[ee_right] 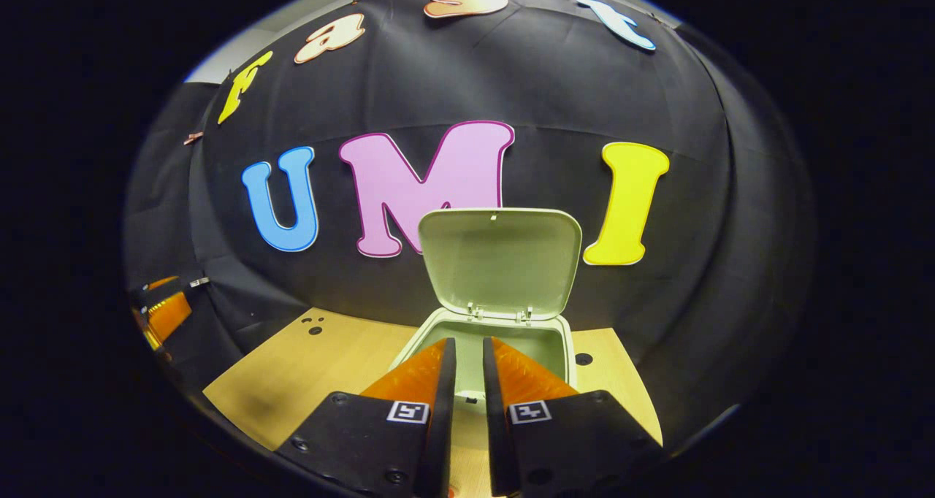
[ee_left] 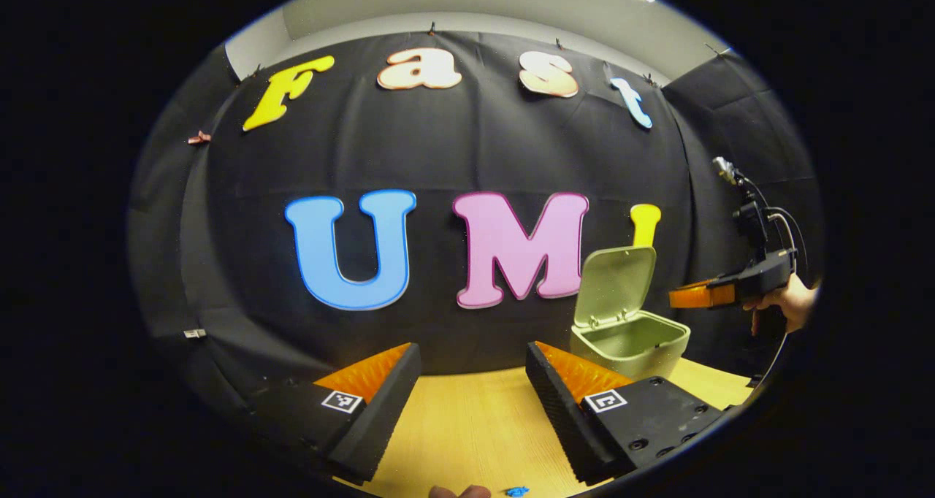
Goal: Press the lid of the desktop garbage bin to open it, pick up the crumpled paper on the desktop and throw it into the bin, then pick up the pop can on the desktop and drop it into the bin, and finally close the garbage bin lid.
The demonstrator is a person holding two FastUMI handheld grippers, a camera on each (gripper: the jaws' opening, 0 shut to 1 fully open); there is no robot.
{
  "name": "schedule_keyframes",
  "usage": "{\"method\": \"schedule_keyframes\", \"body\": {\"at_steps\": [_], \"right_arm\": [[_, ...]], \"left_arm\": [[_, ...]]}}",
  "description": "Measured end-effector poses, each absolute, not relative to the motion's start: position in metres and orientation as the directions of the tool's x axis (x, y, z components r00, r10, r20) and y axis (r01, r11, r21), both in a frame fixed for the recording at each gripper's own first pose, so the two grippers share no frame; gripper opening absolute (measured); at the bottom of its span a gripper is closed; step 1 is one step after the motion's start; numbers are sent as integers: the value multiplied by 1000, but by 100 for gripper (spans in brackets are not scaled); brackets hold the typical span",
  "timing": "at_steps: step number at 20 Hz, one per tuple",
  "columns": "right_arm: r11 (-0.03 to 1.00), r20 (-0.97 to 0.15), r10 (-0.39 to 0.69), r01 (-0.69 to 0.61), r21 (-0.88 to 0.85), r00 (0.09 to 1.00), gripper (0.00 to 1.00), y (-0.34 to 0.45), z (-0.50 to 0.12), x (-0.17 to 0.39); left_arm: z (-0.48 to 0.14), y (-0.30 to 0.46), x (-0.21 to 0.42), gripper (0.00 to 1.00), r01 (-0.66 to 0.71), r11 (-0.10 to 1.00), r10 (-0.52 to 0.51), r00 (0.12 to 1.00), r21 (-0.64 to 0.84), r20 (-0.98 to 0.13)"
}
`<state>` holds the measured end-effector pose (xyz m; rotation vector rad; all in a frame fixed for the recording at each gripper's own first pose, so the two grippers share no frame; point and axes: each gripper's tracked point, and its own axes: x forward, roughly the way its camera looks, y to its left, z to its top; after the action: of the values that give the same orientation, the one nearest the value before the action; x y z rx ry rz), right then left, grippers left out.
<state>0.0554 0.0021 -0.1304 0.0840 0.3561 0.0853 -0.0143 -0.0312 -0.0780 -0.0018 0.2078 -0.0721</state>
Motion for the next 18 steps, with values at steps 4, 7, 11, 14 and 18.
{"method": "schedule_keyframes", "body": {"at_steps": [4, 7, 11, 14, 18], "right_arm": [[994, -345, 102, -78, 82, 933, 48, 8, -137, 42], [994, -361, 109, -93, 60, 926, 49, 13, -145, 29], [994, -382, 111, -101, 44, 917, 49, 16, -151, 12], [994, -391, 110, -98, 50, 914, 49, 13, -152, -3], [994, -419, 108, -92, 59, 902, 49, 6, -157, -26]], "left_arm": [[-138, -55, -27, 95, 141, 989, -150, 926, -51, -348], [-197, -72, -44, 95, 170, 982, -188, 867, -80, -462], [-261, -82, -70, 95, 180, 979, -203, 791, -97, -578], [-304, -88, -86, 93, 171, 975, -220, 724, -138, -653], [-354, -94, -99, 89, 138, 977, -215, 656, -165, -723]]}}
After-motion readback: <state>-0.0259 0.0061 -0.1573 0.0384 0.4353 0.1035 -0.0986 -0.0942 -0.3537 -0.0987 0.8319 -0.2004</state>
